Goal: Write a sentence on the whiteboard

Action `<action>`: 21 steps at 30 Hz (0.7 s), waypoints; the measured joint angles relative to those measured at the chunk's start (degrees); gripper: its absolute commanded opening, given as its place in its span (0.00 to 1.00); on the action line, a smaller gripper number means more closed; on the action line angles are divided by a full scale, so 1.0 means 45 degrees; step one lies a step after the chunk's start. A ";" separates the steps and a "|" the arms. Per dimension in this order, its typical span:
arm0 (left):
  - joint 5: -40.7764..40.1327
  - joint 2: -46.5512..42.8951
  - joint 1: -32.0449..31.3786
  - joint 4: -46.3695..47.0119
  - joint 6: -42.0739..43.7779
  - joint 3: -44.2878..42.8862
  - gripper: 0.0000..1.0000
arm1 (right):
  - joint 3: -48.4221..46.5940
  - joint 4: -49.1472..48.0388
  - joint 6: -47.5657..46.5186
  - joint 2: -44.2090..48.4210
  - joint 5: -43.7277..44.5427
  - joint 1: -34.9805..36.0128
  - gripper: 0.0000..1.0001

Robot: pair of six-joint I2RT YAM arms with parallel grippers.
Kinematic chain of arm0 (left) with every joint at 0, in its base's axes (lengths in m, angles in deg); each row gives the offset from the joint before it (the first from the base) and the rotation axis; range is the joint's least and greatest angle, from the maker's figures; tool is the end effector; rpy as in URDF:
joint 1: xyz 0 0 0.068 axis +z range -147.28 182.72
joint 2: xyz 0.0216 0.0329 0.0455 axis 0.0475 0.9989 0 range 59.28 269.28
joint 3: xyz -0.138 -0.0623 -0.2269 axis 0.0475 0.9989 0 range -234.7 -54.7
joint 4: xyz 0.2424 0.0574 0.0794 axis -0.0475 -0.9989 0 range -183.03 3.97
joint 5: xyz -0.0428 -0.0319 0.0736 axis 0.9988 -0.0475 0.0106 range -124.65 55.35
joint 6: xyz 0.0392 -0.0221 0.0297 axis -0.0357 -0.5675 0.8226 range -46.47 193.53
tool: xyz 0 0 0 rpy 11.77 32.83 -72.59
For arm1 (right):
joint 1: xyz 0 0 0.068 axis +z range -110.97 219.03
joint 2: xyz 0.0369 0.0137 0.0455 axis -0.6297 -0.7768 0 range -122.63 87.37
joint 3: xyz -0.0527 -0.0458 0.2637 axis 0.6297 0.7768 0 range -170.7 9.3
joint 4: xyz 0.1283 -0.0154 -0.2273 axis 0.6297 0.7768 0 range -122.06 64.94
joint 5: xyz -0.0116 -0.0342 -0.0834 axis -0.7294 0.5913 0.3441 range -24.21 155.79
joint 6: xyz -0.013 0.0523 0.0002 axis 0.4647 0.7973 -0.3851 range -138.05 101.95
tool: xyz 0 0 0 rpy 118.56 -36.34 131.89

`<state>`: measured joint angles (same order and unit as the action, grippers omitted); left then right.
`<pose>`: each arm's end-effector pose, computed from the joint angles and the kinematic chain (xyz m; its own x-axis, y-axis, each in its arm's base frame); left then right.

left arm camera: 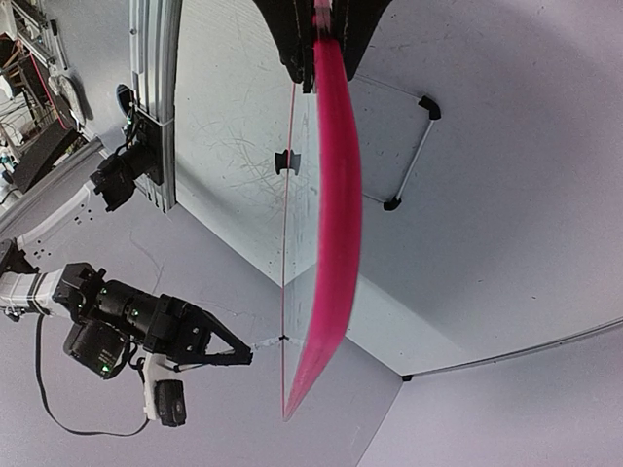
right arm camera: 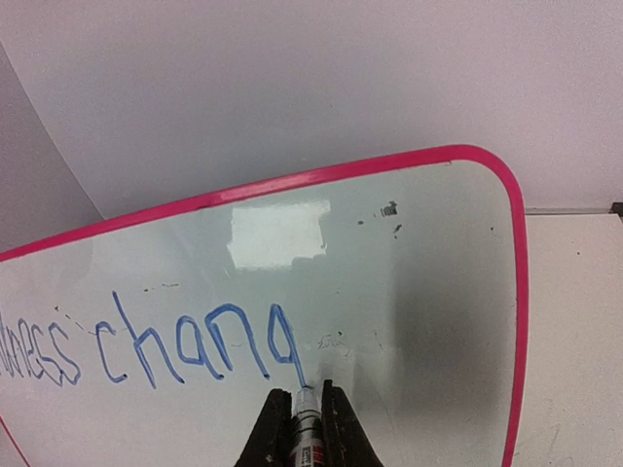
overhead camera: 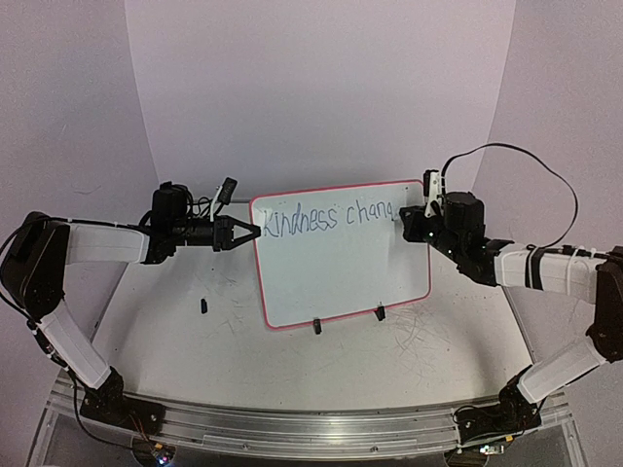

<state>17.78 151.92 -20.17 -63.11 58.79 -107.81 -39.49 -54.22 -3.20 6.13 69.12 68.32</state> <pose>0.3125 -0.1625 0.2401 -0.4931 0.0397 -0.8690 0.8390 0.2857 -0.4630 0.2858 0.1580 0.2740 -0.2630 0.1460 -0.9537 -0.3839 0.8910 0.2423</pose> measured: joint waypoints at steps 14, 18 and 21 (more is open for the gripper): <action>-0.0017 0.0000 0.0000 -0.0003 -0.0008 0.0002 0.00 | 0.0143 0.0081 0.0193 -0.0116 -0.0411 0.0339 0.00; -0.0009 0.0000 0.0000 0.0003 0.0013 -0.0001 0.00 | -0.0181 0.0051 0.0251 -0.0181 -0.0744 0.0414 0.00; 0.0001 0.0000 -0.0001 0.0004 0.0095 0.0001 0.00 | -0.0047 0.0037 0.0200 0.0286 -0.0868 0.0392 0.00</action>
<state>17.78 151.92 -20.18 -63.09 59.22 -107.80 -39.70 -54.05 -2.31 7.41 65.21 70.08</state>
